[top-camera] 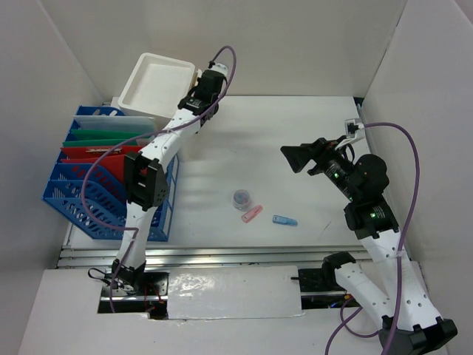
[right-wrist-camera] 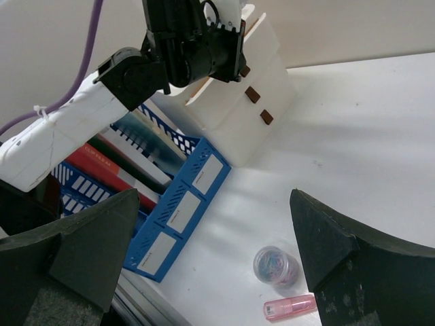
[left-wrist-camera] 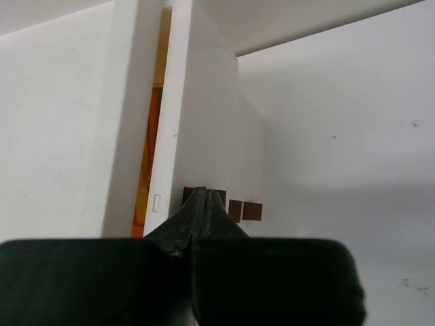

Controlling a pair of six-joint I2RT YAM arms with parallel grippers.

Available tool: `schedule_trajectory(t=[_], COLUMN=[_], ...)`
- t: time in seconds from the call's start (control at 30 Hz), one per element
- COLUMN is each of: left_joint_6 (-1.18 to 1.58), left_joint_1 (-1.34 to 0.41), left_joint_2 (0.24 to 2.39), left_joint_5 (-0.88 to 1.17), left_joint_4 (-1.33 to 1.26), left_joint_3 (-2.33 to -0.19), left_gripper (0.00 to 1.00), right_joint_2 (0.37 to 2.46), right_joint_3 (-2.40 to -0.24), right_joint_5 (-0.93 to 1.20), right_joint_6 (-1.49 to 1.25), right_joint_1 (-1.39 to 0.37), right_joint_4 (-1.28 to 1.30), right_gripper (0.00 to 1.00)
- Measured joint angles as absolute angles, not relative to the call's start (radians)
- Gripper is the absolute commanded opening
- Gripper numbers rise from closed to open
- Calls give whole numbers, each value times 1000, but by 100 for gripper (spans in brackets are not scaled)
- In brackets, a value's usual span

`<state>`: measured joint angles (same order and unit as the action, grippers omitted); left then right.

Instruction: Organize the desk

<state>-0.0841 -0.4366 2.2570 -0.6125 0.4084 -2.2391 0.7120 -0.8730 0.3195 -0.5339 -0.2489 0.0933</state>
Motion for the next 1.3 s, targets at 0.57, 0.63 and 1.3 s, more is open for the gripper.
schedule_trajectory(t=[0.57,0.63,1.3], left_joint_6=[-110,-109,121], left_joint_1=[-401,-401,-483], left_joint_2=[2275,2274,1966], left_joint_5=[-650,-648,-352], left_joint_4=[382,381,529], left_joint_3=[-2233,-2230,-2090], left_gripper=[5,30,99], right_joint_2=[722,723,1028], right_joint_3=[-873,-871,-815], right_joint_5=[331,332,266], right_joint_6=[-534,-534,-728], right_joint_1=[-249,-249,-249], right_joint_4=[89,84,-167], right_gripper=[100,100,99])
